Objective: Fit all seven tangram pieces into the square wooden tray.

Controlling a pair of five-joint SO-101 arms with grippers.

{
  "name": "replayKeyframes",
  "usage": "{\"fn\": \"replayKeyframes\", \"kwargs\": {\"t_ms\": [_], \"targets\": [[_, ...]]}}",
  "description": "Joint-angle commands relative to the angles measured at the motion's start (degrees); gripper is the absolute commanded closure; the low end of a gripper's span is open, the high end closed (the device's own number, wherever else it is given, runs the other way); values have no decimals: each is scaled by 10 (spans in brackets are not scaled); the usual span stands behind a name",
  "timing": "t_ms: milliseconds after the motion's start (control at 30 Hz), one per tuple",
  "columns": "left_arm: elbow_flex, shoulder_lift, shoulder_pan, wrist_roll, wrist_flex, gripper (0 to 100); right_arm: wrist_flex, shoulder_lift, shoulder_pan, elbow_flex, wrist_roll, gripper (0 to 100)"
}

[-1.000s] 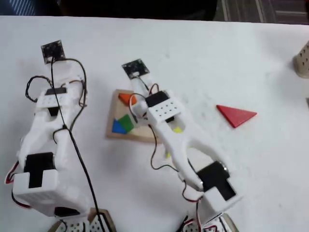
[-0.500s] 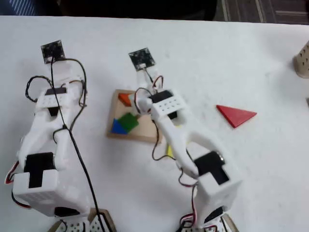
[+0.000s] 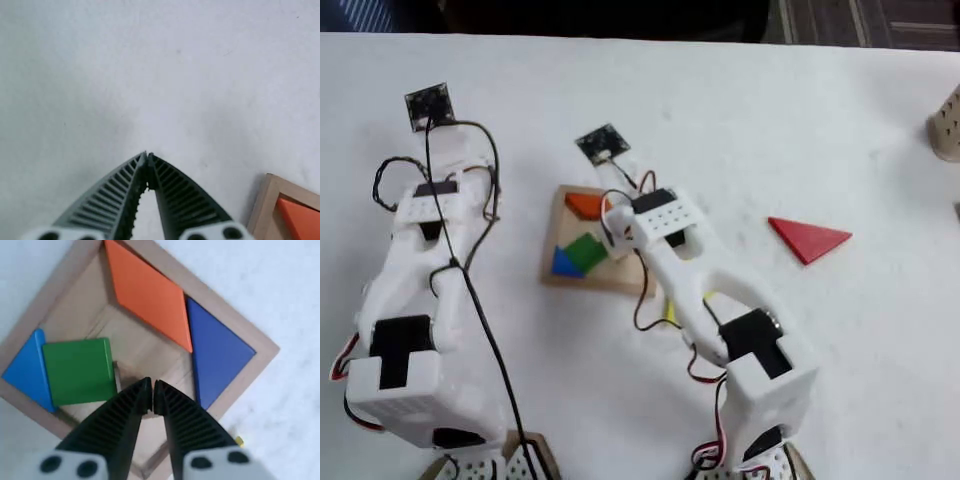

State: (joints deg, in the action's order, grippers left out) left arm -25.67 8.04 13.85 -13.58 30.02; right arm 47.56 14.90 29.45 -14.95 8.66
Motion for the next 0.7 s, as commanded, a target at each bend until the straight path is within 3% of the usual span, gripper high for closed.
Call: {"fn": "replayKeyframes", "kwargs": {"t_ms": [0, 333, 667], "targets": [[18, -3, 7, -1, -14, 977, 22, -36, -14, 24, 7, 981], [18, -3, 7, -1, -14, 977, 87, -96, -56, 20, 7, 981], [18, -3, 7, -1, -14, 977, 109, 7, -36, 56, 2, 981]]}}
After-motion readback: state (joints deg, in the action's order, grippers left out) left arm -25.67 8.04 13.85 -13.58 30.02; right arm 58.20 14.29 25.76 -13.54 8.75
